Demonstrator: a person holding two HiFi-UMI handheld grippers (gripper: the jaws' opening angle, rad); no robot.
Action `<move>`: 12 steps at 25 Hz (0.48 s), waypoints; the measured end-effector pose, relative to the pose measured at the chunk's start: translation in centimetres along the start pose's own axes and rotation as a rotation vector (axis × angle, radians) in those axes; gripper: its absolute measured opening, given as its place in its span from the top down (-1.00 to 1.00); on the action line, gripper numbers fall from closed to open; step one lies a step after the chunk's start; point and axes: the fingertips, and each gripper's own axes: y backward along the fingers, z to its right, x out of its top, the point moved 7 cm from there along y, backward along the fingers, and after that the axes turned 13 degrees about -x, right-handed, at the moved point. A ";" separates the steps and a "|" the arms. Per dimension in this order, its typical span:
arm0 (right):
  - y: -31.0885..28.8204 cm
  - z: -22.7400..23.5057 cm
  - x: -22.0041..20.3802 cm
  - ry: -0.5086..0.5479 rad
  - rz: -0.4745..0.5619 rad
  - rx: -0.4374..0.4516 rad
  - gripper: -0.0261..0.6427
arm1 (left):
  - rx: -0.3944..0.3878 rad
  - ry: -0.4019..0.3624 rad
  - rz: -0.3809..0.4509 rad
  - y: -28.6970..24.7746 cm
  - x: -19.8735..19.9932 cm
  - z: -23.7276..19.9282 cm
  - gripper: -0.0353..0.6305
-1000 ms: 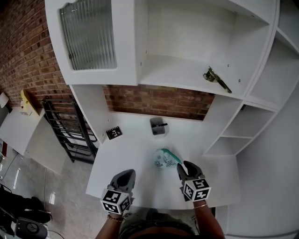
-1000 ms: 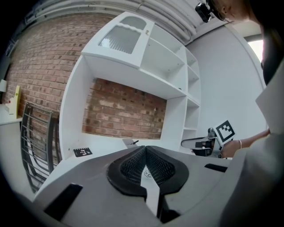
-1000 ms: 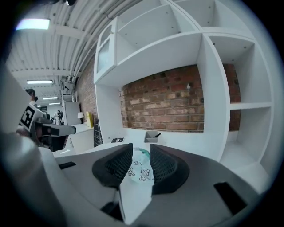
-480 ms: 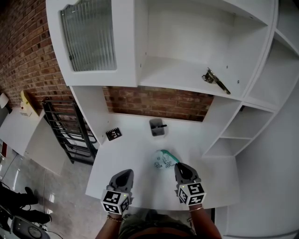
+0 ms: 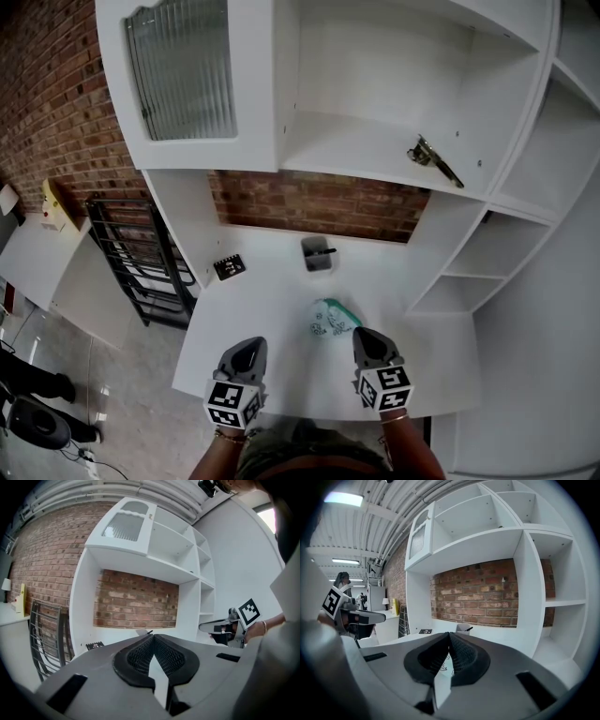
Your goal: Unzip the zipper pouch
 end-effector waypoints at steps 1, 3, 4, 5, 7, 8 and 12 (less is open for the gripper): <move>0.0 -0.1 -0.1 0.004 -0.004 0.002 0.92 | 0.000 0.001 -0.002 0.1 0.0 0.1 0.89; 0.1 -0.2 -0.1 0.010 -0.009 0.004 0.92 | -0.001 0.000 -0.006 0.3 0.0 0.1 0.89; 0.2 -0.3 -0.2 0.013 -0.011 0.005 0.92 | -0.001 -0.003 -0.009 0.3 -0.1 0.2 0.89; 0.2 -0.4 -0.2 0.016 -0.012 0.005 0.92 | -0.001 -0.007 -0.013 0.4 -0.2 0.2 0.89; 0.1 -0.4 -0.3 0.025 -0.015 0.006 0.92 | -0.001 -0.018 -0.023 0.5 -0.3 0.3 0.89; 0.1 -0.4 -0.4 0.027 -0.017 0.006 0.92 | 0.000 -0.025 -0.028 0.5 -0.4 0.3 0.89; 0.2 -0.3 -0.7 0.020 -0.023 0.012 0.92 | 0.004 -0.040 -0.045 0.9 -0.6 0.4 0.89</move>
